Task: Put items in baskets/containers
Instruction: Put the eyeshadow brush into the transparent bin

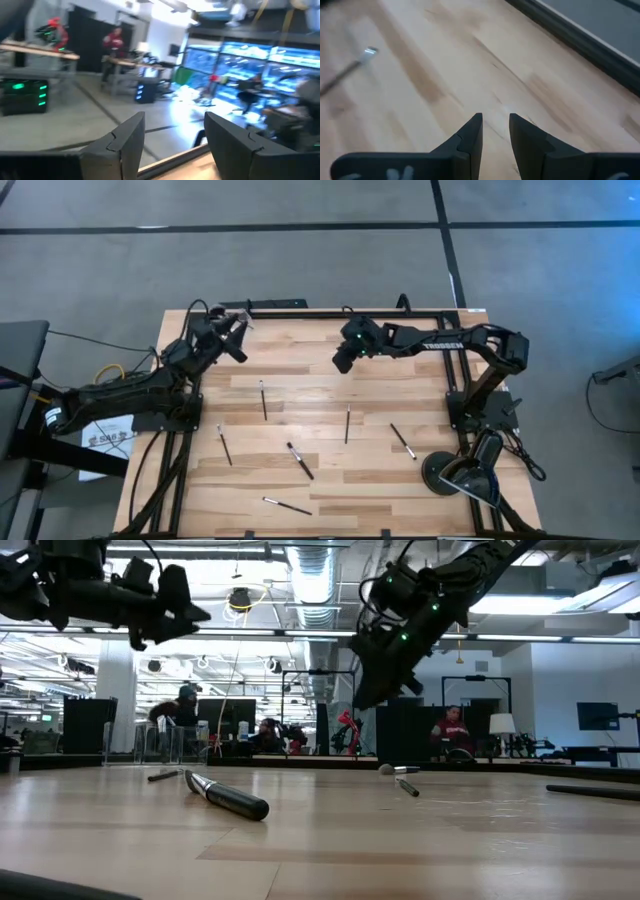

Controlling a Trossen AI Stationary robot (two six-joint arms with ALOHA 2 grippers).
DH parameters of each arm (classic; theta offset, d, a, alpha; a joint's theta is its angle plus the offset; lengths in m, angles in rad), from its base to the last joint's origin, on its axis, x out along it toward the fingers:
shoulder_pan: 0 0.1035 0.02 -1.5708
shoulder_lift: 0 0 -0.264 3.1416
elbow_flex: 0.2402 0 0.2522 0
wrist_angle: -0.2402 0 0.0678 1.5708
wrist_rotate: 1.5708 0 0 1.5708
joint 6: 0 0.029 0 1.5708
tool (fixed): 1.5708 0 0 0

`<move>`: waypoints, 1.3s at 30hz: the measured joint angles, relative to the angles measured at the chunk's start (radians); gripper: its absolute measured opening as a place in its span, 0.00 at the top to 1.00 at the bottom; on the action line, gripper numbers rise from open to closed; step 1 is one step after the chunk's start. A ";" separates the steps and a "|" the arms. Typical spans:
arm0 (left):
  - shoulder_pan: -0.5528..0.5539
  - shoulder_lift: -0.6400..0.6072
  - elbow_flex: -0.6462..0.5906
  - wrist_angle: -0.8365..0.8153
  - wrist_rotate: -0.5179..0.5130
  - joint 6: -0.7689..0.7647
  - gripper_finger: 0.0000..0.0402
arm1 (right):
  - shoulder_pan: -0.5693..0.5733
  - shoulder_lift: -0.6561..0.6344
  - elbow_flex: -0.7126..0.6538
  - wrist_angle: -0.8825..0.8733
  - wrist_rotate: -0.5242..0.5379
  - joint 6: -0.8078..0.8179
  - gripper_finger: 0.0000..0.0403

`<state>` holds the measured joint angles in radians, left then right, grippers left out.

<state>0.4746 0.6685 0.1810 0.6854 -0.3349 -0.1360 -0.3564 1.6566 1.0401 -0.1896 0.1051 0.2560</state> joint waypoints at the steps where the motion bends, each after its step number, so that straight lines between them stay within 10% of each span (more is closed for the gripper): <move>1: -0.004 0.000 0.000 0.011 0.014 -0.001 0.50 | -0.004 0.000 0.000 -0.021 0.009 0.007 0.78; 19: -0.067 0.001 0.036 0.053 0.190 -0.001 0.53 | 0.056 0.000 0.000 -0.181 0.052 0.067 0.78; 39: -0.091 0.000 0.037 0.058 0.190 0.026 0.53 | 0.455 0.000 0.000 -0.741 -0.028 0.423 0.78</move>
<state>0.3840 0.6682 0.2176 0.7437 -0.1448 -0.1099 0.0987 1.6566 1.0401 -0.9302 0.0773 0.6793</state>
